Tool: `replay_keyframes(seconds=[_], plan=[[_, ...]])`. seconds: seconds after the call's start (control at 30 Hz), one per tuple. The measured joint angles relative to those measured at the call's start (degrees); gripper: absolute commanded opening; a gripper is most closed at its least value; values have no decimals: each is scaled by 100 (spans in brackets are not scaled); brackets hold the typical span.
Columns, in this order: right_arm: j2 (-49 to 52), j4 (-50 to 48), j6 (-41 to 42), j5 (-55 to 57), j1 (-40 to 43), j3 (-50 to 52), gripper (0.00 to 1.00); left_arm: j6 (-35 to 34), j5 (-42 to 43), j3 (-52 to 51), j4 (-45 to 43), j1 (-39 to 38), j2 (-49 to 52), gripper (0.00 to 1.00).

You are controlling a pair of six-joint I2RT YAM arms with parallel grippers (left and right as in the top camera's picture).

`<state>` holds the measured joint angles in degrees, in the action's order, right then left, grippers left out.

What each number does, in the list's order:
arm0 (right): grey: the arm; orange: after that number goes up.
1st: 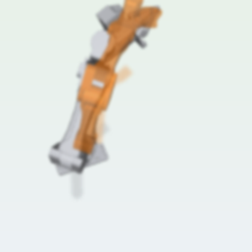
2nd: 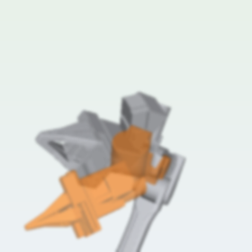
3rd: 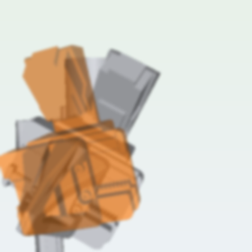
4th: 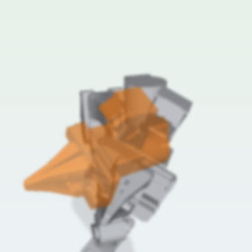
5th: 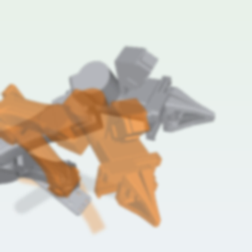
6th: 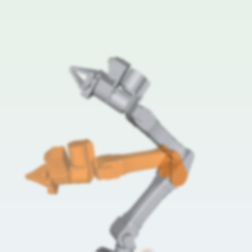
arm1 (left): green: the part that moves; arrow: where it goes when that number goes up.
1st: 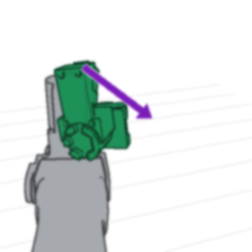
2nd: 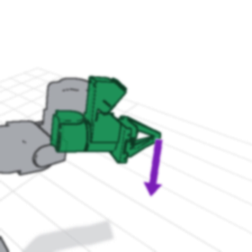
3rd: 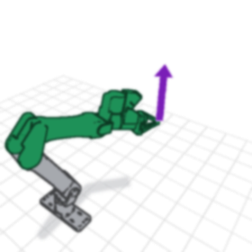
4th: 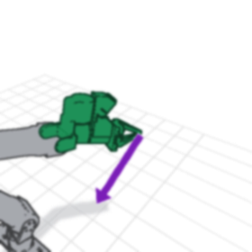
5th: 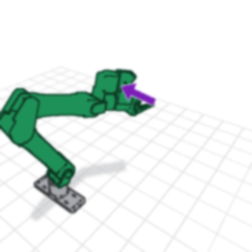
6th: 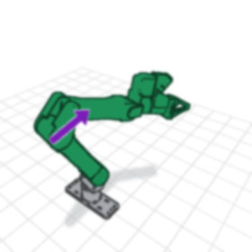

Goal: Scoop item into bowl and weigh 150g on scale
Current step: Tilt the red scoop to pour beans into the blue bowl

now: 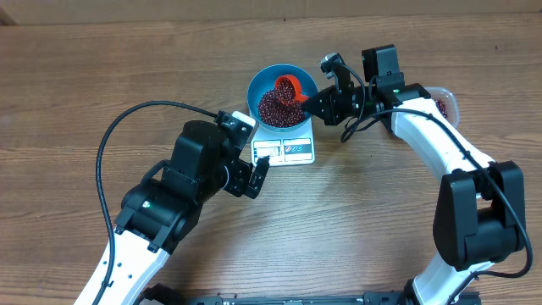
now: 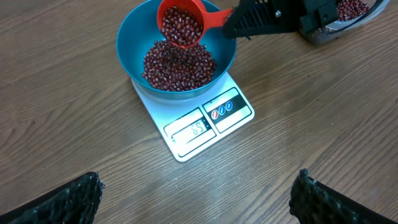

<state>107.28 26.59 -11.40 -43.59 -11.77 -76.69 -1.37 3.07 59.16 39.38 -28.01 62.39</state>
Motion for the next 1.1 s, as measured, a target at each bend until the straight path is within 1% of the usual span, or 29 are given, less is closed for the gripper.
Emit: replay_keyframes(seconds=[0.2, 0.67, 0.87, 1.0, 1.03, 1.1], plan=[[0, 2, -549, 76, 0, 0, 4, 0, 0, 0, 0, 0, 0, 100], [0, -2, -1185, 404, -2, 0, 4, 0, 0, 0, 0, 0, 0, 100], [0, 0, -1600, 466, 0, 0, 4, 0, 0, 0, 0, 0, 0, 100], [0, 0, -1996, 487, 0, 0, 4, 0, 0, 0, 0, 0, 0, 99], [0, 0, -2245, 490, 0, 0, 4, 0, 0, 0, 0, 0, 0, 100], [0, -2, -2441, 501, 0, 0, 4, 0, 0, 0, -2, 0, 0, 100]])
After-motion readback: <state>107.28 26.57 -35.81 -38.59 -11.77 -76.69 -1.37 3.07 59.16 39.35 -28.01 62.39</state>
